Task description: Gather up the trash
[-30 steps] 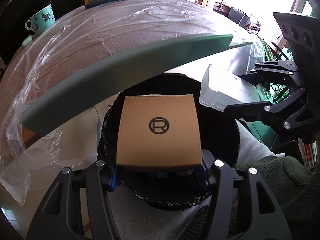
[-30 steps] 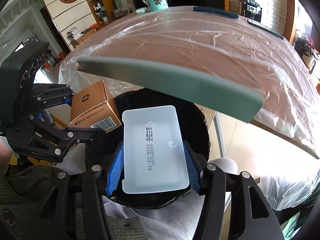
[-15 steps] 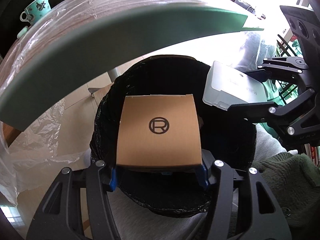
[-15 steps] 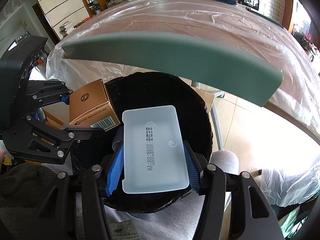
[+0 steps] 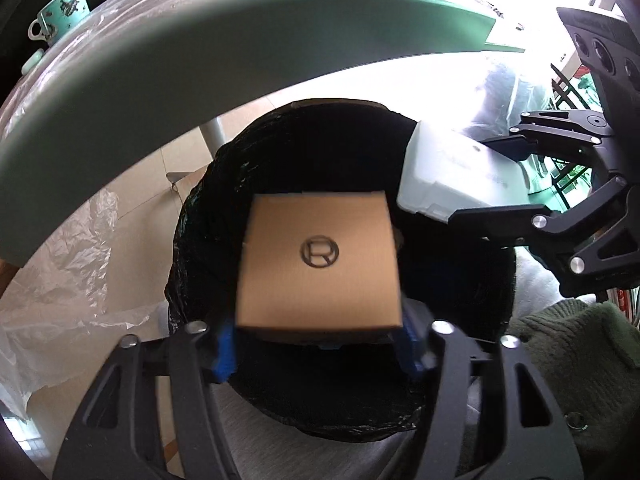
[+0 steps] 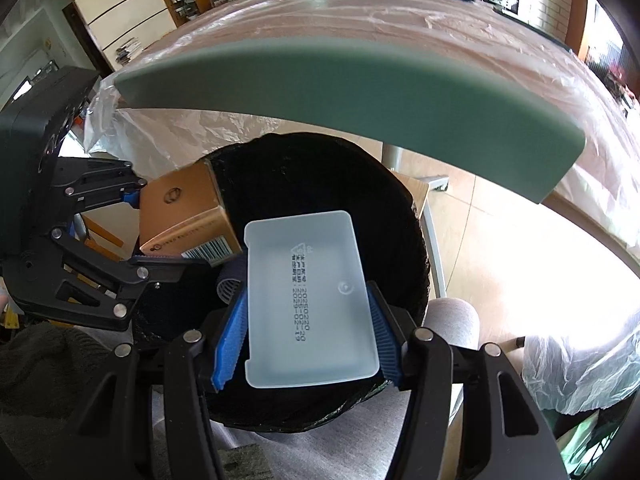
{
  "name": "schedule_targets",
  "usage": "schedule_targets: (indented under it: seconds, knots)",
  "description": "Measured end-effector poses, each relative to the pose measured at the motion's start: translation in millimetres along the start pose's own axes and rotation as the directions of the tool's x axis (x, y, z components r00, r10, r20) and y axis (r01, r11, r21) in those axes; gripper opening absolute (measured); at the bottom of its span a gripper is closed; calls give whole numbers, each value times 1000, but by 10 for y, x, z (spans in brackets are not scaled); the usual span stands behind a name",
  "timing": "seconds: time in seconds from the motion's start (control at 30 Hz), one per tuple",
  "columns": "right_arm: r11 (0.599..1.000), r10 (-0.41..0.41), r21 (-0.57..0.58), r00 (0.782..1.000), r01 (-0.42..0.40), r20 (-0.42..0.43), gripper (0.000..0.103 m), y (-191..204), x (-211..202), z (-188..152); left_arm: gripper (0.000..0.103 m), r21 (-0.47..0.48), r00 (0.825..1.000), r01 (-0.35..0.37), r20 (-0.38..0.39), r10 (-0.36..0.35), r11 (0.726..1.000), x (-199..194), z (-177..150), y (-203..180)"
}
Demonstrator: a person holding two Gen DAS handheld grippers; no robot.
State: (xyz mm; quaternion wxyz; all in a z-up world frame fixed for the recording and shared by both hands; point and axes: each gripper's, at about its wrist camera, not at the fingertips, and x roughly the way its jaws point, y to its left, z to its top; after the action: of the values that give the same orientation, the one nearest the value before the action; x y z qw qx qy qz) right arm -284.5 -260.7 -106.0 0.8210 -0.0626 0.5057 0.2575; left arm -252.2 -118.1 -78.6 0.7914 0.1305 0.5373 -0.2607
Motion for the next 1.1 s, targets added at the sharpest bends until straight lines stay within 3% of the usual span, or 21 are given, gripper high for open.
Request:
schedule_targets:
  seconds: [0.07, 0.17, 0.23, 0.27, 0.33, 0.4, 0.43, 0.47, 0.57, 0.77, 0.93, 1.1]
  knots:
    - [1000, 12, 3, 1000, -12, 13, 71, -11, -87, -1, 78, 6, 1000, 14, 8, -14, 1000, -78, -2, -5]
    - [999, 48, -2, 997, -48, 66, 75, -17, -392, 59, 78, -1, 997, 66, 37, -66, 998, -369, 59, 12]
    - [999, 50, -13, 987, -49, 150, 81, -47, -719, 174, 78, 0, 986, 122, 116, -121, 993, -701, 152, 56]
    - [999, 45, -11, 980, -43, 195, 89, -91, -865, 260, 81, 0, 976, 119, 184, -117, 993, -933, 245, 113]
    - [999, -13, 41, 954, 1, 298, 99, -265, -1128, 508, 102, -26, 954, 64, 295, -54, 998, -1230, 415, 254]
    - [992, -90, 114, 926, 51, 365, 99, -523, -1238, 789, 101, -118, 901, -21, 428, 70, 993, -1482, 669, 549]
    - [985, -130, 158, 918, 75, 376, 99, -699, -1225, 957, 101, -153, 893, -42, 438, 106, 987, -1502, 757, 640]
    - [979, -151, 187, 916, 86, 372, 99, -833, -1185, 1083, 101, -210, 888, -67, 434, 154, 975, -1482, 932, 837]
    - [949, -243, 276, 915, 155, 322, 99, -1350, -891, 1537, 101, -312, 892, -71, 405, 201, 947, -1275, 1338, 1309]
    - [893, -333, 376, 924, 246, 186, 99, -2112, -308, 2045, 101, -472, 933, -73, 280, 228, 879, -668, 1781, 1979]
    - [860, -365, 429, 920, 274, 144, 99, -2427, -60, 2128, 101, -483, 935, -131, 230, 270, 866, -420, 1906, 2092]
    - [857, -388, 414, 913, 307, 126, 99, -2485, 11, 2132, 101, -484, 927, -205, 182, 327, 851, -329, 2001, 2105]
